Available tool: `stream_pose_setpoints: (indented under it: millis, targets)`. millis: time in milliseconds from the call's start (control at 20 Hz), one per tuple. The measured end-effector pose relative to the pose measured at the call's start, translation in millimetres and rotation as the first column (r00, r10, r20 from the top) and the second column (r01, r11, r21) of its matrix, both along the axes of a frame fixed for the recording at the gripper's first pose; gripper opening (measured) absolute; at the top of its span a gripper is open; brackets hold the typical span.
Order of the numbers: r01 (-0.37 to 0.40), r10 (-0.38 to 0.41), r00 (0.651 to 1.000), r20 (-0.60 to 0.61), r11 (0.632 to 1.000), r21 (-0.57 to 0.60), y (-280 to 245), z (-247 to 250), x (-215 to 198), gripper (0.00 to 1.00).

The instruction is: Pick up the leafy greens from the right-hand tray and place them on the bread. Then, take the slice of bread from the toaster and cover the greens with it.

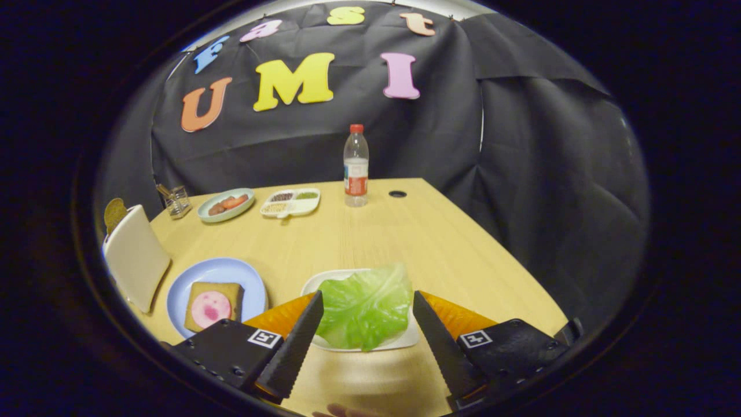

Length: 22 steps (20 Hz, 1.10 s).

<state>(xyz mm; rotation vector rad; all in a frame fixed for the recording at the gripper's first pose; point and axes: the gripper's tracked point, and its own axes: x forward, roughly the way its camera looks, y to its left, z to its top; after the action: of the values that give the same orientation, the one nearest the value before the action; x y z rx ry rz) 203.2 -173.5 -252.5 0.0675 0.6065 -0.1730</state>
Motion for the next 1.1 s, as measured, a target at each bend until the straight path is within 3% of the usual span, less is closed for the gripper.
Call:
stream_pose_setpoints:
  millis: [400, 500, 550, 600, 750, 1000, 1100]
  targets:
    - [0.008, -0.003, 0.989, -0.148, 0.999, 0.032, 5.0, -52.1, 17.6, 0.95]
    - [0.006, -0.002, 0.99, -0.139, 1.0, 0.03, 2.9, -51.6, 19.7, 0.96]
    - [0.006, -0.002, 0.99, -0.138, 1.0, 0.03, 2.7, -51.9, 19.6, 0.9]
    - [-0.001, 0.005, 0.988, -0.152, 1.0, 0.026, 2.8, -53.4, 19.2, 0.9]
    - [0.005, 0.001, 0.987, -0.161, 0.999, 0.04, 4.1, -50.7, 18.4, 0.68]
    - [-0.036, 0.042, 0.987, -0.157, 0.999, 0.04, 8.2, -49.7, 21.7, 0.67]
    - [-0.004, 0.018, 0.986, -0.169, 0.997, 0.083, 13.8, -49.5, 20.4, 0.4]
